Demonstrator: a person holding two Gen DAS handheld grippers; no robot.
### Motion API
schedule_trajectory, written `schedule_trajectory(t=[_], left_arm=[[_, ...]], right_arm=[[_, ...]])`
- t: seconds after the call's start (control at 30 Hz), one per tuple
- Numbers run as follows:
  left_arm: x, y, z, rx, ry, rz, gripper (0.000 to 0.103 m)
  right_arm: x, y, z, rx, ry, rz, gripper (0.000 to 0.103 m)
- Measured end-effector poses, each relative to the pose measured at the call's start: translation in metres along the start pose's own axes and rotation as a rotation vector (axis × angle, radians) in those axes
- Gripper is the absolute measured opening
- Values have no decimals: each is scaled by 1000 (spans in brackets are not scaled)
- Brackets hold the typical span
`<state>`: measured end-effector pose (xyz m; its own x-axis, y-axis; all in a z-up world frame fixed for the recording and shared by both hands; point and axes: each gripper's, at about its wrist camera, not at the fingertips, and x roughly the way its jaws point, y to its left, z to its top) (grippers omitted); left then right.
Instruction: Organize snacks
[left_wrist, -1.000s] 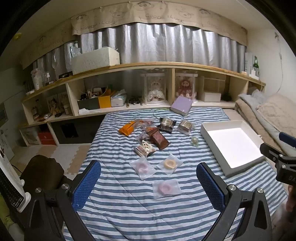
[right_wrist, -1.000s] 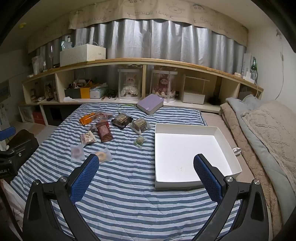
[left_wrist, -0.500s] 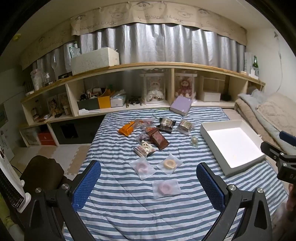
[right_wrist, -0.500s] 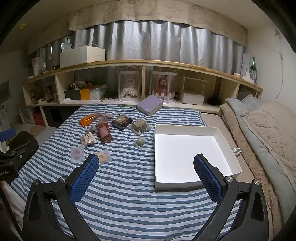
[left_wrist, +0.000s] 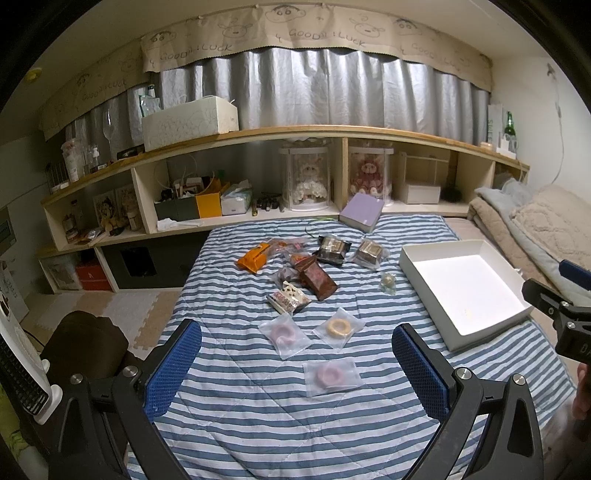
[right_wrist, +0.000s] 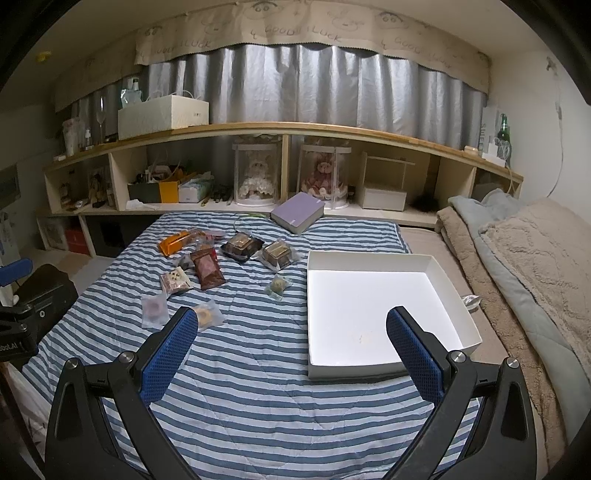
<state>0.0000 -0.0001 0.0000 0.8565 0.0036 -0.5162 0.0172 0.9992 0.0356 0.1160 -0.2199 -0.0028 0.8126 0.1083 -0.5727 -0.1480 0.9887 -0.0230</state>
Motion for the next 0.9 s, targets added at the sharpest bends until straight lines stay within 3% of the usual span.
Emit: schedule_trajectory(t=[0.9], left_arm=[[0,0,0,0,-5,2,103]], right_arm=[[-3,-3,0,8,-7,0,103]])
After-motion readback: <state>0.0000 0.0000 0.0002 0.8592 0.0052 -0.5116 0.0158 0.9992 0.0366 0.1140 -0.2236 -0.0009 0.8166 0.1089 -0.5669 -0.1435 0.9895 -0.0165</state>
